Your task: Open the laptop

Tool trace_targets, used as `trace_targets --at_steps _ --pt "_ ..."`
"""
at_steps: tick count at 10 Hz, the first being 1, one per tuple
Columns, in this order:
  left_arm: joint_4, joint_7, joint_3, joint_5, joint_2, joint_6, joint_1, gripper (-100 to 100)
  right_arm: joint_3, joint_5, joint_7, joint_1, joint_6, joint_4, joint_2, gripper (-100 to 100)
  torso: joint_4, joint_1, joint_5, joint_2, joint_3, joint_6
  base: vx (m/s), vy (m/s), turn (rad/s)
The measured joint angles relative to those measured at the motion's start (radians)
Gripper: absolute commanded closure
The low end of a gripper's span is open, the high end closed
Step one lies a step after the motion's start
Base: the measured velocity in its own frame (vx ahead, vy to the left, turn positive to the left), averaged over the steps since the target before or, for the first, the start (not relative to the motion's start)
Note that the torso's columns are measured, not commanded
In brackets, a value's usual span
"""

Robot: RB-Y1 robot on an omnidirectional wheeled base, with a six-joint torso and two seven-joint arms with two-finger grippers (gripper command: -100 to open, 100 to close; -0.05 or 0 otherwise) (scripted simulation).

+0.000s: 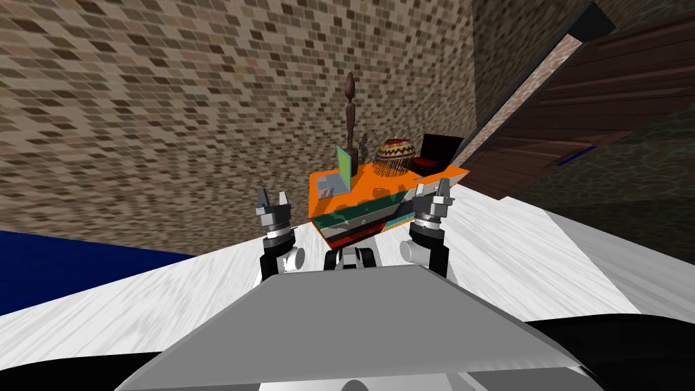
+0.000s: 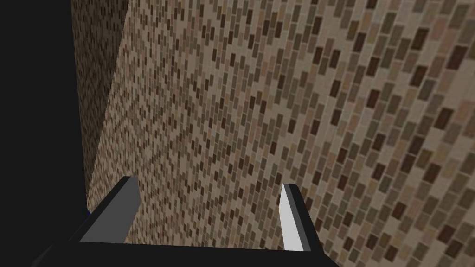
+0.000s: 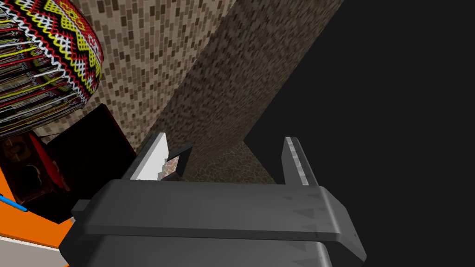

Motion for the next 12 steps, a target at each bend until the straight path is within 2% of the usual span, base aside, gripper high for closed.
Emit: trace_targets --at_steps 1,3,7,9,12 --pt "0.000 0.000 0.000 0.000 0.000 0.000 0.000 -100 0.000 0.000 0.000 0.000 0.000 0.000 0.000 0 0.074 0.000 0.000 0.074 -0.148 0.000 -0.031 -0.025 -0.007" --pt "-0.004 0.000 0.002 -0.003 0.049 0.008 -0.002 -100 0.000 0.000 0.000 0.000 0.000 0.001 0.000 0 0.117 -0.003 -0.001 0.120 -0.234 0.000 -0.076 -0.087 -0.020" --pt "-0.021 -0.001 0.014 -0.020 0.134 0.046 -0.014 -100 0.000 0.000 0.000 0.000 0.000 0.001 0.000 0 0.120 -0.003 -0.001 0.119 -0.242 0.000 -0.061 -0.154 -0.051" --pt "-0.025 -0.005 0.026 -0.035 0.153 0.080 -0.031 -100 0.001 0.000 0.000 0.000 0.000 0.000 0.001 0 0.120 -0.004 -0.001 0.119 -0.242 0.000 -0.037 -0.239 -0.074" --pt "-0.039 -0.010 0.051 -0.053 0.157 0.140 -0.052 -100 0.000 0.000 0.000 0.000 0.000 0.001 0.000 0 0.120 0.003 0.001 0.119 -0.242 0.000 -0.015 -0.169 -0.059"
